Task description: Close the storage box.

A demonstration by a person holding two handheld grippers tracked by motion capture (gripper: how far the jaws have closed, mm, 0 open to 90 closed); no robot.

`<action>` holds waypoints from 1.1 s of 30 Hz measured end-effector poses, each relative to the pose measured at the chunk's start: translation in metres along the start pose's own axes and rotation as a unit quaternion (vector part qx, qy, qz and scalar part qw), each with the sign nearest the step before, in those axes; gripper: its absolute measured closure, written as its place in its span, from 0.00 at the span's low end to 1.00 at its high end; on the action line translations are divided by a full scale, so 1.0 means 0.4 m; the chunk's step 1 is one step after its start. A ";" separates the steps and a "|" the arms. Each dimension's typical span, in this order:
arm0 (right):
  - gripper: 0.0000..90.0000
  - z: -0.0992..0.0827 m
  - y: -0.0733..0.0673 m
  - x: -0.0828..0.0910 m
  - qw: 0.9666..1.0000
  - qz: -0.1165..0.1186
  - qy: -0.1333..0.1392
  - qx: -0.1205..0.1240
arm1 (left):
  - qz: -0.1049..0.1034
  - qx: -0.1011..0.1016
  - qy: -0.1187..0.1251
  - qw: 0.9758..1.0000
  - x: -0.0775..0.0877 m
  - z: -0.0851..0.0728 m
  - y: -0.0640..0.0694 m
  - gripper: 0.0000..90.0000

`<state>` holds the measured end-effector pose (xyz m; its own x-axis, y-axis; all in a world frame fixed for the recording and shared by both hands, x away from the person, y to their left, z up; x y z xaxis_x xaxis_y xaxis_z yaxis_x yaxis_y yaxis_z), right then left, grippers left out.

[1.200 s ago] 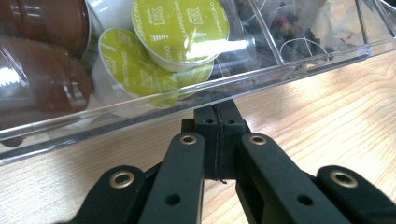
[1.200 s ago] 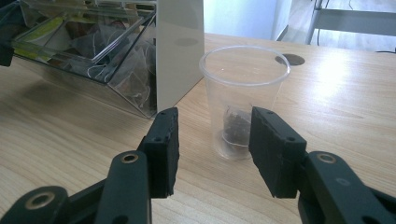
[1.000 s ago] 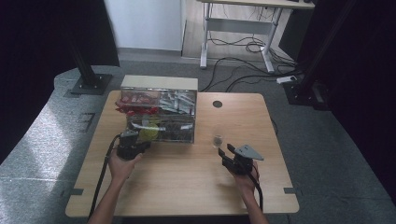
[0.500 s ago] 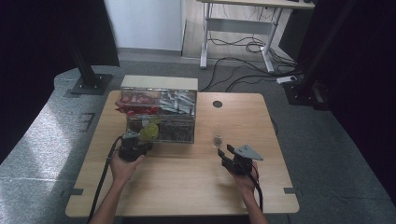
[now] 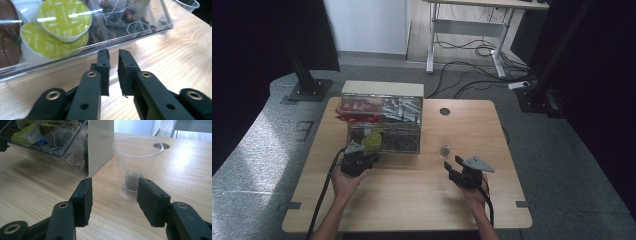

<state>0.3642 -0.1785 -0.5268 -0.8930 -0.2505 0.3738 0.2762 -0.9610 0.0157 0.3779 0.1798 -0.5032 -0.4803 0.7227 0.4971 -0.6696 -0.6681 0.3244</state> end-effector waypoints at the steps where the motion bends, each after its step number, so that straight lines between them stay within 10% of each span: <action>1: 0.50 0.000 0.000 0.002 1.000 0.001 0.000 0.000 | 0.005 -0.004 0.005 1.000 0.000 0.000 0.004 0.84; 22: 0.41 -0.054 0.039 0.065 1.000 -0.010 -0.017 0.013 | 0.007 -0.050 0.017 0.999 0.030 -0.060 0.066 0.53; 33: 0.40 -0.123 0.101 0.088 0.998 -0.016 -0.062 0.014 | 0.020 -0.032 -0.015 0.999 0.057 -0.151 0.049 0.52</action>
<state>0.3263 -0.2319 -0.5587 -0.8512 -0.2020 0.4844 0.2601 -0.9640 0.0549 0.3198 0.1937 -0.5341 -0.4911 0.6897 0.5321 -0.6858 -0.6827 0.2519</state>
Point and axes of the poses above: each handheld gripper's, and its own axes: x roughly backward along the jaws, z roughly out of its top, y roughly to its right, the point moved 3 cm from there along -x, roughly forward along the jaws, and after that the axes turned 15 degrees about -z, right-handed, at the moved point
